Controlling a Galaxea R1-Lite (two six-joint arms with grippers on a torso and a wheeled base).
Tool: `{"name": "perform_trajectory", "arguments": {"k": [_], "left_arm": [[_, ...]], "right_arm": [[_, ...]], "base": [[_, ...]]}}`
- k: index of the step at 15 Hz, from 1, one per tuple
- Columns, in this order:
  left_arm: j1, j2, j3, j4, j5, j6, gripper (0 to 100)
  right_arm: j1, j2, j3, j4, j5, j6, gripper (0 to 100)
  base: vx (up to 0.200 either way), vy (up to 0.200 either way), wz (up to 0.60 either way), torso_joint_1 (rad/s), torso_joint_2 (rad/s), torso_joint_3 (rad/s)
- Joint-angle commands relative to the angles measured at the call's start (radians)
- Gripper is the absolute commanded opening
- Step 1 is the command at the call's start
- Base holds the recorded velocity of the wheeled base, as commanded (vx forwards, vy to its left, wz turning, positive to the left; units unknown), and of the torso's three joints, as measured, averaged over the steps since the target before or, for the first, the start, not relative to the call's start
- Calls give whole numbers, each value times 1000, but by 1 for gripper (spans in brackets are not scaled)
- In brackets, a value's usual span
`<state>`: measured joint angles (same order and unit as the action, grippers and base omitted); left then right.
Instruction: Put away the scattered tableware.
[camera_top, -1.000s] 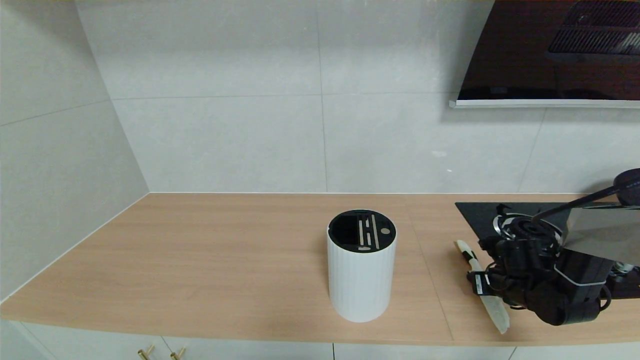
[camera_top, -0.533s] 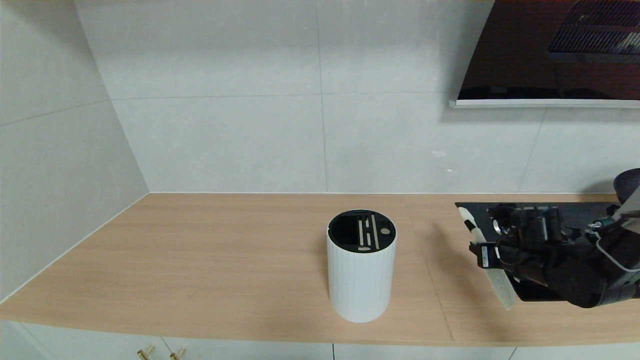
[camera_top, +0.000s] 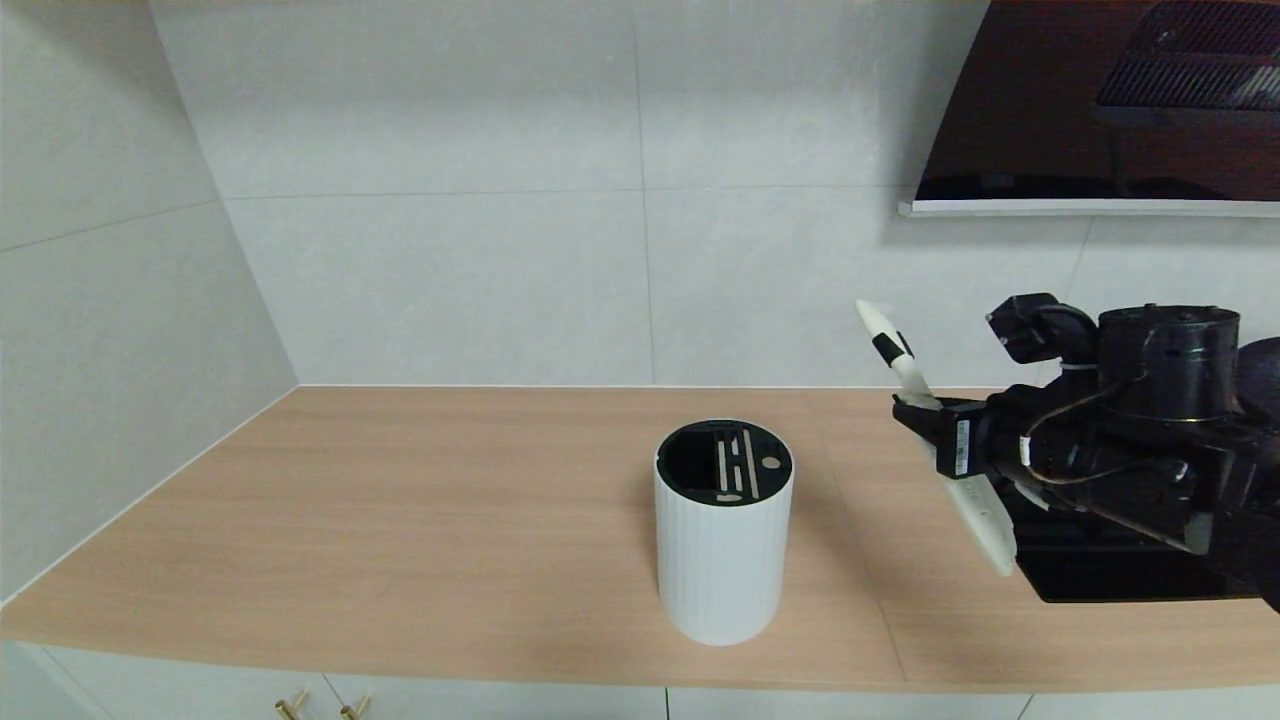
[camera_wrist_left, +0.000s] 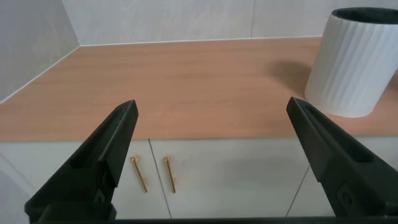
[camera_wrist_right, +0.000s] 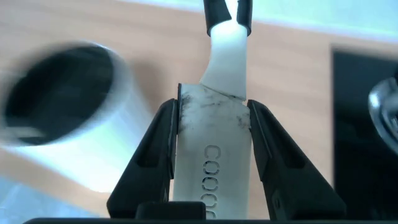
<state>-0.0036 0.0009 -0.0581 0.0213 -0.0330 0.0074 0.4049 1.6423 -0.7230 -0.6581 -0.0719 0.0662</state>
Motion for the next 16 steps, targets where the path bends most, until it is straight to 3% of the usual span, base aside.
{"name": "perform_trajectory", "arguments": {"k": [1, 2, 3, 5, 6, 7, 8, 11, 14, 16], "left_arm": [[-19, 88, -164, 86, -76, -26, 100], [-24, 134, -210, 112, -104, -24, 100], [-32, 343, -373, 157, -205, -24, 100], [-35, 665, -552, 152, -315, -23, 100], [-41, 778, -605, 138, -332, -17, 100], [-84, 904, -655, 85, -344, -27, 100], [-150, 1022, -678, -7, -344, -75, 100], [-365, 1278, -687, -399, -328, -383, 100], [-435, 1383, -660, -541, -308, -543, 100], [-515, 1446, -643, -652, -303, -646, 100]], "right_arm": [[17, -79, -13, -2, 34, -8, 0], [17, -79, -30, -2, 50, -19, 0], [17, -64, -92, 6, 72, -43, 0], [57, -52, -144, 8, 58, -42, 0], [80, -52, -144, 9, 54, -40, 0], [124, -52, -145, 8, 24, -39, 0], [160, -50, -145, 8, -9, -37, 0], [267, -52, -139, 8, -104, -35, 0], [357, -39, -125, 8, -155, -6, 0], [407, -33, -118, 8, -177, 6, 0]], "base": [[0, 0, 0, 0, 0, 0], [0, 0, 0, 0, 0, 0], [0, 0, 0, 0, 0, 0], [0, 0, 0, 0, 0, 0], [0, 0, 0, 0, 0, 0], [0, 0, 0, 0, 0, 0], [0, 0, 0, 0, 0, 0], [0, 0, 0, 0, 0, 0], [0, 0, 0, 0, 0, 0], [0, 0, 0, 0, 0, 0]]}}
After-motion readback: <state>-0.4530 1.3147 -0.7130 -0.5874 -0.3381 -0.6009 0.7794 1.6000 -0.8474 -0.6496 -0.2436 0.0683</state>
